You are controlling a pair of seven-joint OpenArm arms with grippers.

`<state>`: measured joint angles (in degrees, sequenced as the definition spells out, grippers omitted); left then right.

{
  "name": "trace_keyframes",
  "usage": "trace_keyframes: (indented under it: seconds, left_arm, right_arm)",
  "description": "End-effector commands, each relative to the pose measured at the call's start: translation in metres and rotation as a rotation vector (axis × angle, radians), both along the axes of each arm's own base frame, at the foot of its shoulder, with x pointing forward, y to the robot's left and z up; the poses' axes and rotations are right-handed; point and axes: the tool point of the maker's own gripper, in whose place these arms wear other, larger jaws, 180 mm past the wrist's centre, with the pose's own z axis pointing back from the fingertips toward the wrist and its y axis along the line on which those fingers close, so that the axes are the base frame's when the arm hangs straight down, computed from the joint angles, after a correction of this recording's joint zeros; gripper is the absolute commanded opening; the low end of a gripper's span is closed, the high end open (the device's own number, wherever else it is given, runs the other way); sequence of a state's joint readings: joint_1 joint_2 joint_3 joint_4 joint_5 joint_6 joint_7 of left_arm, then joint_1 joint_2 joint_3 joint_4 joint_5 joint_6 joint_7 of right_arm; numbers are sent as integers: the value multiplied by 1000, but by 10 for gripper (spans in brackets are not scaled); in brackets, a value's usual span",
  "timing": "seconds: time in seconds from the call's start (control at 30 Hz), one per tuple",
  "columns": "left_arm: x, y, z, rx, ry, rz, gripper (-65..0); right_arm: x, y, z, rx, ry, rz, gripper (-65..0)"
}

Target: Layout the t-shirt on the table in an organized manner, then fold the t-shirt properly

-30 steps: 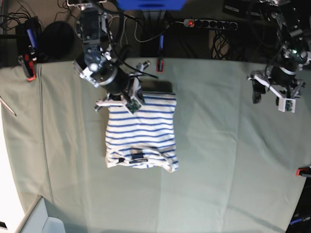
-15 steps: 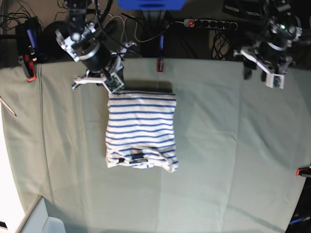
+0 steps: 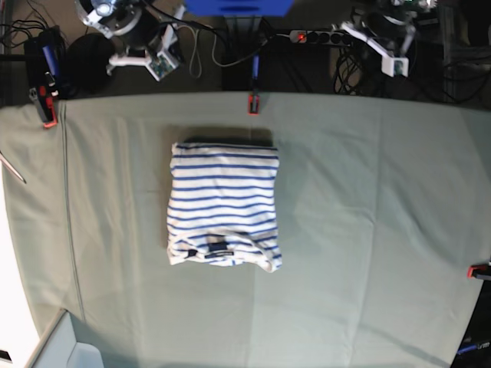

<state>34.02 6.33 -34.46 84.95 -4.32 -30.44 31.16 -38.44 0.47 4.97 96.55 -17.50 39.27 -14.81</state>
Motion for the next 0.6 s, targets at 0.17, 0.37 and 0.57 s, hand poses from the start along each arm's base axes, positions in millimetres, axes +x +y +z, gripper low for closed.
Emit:
trace_keyframes:
  seconds: [0.17, 0.37, 0.57]
  left_arm:
    - [-21, -14, -80, -154, 173, 50, -650]
    - [-21, -42, -125, -244, 158, 85, -650]
    - [-17, -21, -146, -16, 164, 42, -650]
  right_arm:
    - [-20, -7, -66, 105, 174, -63, -650]
    - [-17, -23, -110, 177, 230, -153, -650]
    - [-8, -50, -147, 80, 246, -312, -650]
